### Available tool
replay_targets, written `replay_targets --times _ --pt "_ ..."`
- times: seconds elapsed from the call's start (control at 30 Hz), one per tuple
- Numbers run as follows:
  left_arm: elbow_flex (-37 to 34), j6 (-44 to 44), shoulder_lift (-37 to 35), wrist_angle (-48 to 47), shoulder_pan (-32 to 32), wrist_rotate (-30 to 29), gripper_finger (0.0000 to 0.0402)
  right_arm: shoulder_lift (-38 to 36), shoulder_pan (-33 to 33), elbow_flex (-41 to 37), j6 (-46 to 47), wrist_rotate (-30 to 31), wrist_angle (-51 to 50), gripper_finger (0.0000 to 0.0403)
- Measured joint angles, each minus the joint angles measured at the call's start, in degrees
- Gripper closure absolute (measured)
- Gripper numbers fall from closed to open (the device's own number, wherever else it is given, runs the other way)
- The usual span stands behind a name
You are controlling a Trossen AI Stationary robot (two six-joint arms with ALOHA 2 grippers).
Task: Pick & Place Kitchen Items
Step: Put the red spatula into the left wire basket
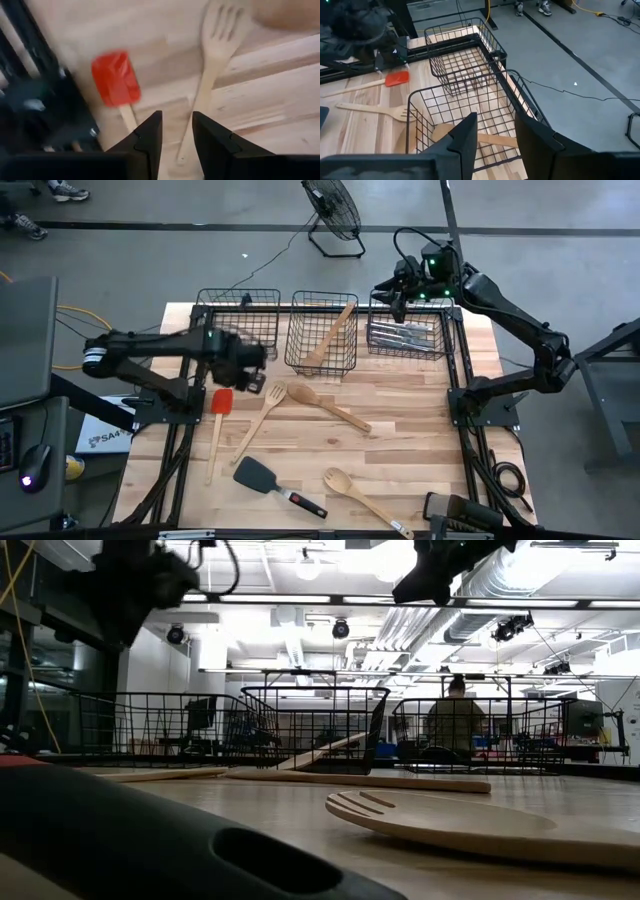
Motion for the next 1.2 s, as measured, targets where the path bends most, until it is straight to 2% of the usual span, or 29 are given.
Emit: replay_targets --times 0.2,0.43,0.57,0.77,0.87,1.2 --pt "-8.13 -13.23 -0.88 1.29 -6.93 2.41 0.0298 0.00 -0.02 -0.01 -0.02 -0.05 0.00 0.0280" --pt "-16.07 -23.31 0.15 9.11 -11.66 7.21 0.0296 0.00 -0.02 -0.02 -0.04 -0.13 0.00 0.0280" --pt "-20.54 -24.28 0.84 13.67 -13.60 10.66 0.0273 0.01 -0.02 -0.02 -0.04 -0.16 0.07 0.0280" --pt "-26.86 -25.51 1.89 18.06 -14.55 11.14 0.0198 0.04 0.00 -0.04 -0.35 -0.17 0.29 0.0280" --pt "-29.50 -26.20 1.63 18.68 -14.55 11.43 0.0175 0.04 0.00 -0.04 -0.12 -0.17 0.26 0.0280" --pt "-38.11 -27.65 1.46 31.51 -14.50 13.40 0.0168 0.04 -0.02 -0.04 0.00 -0.15 0.00 0.0280"
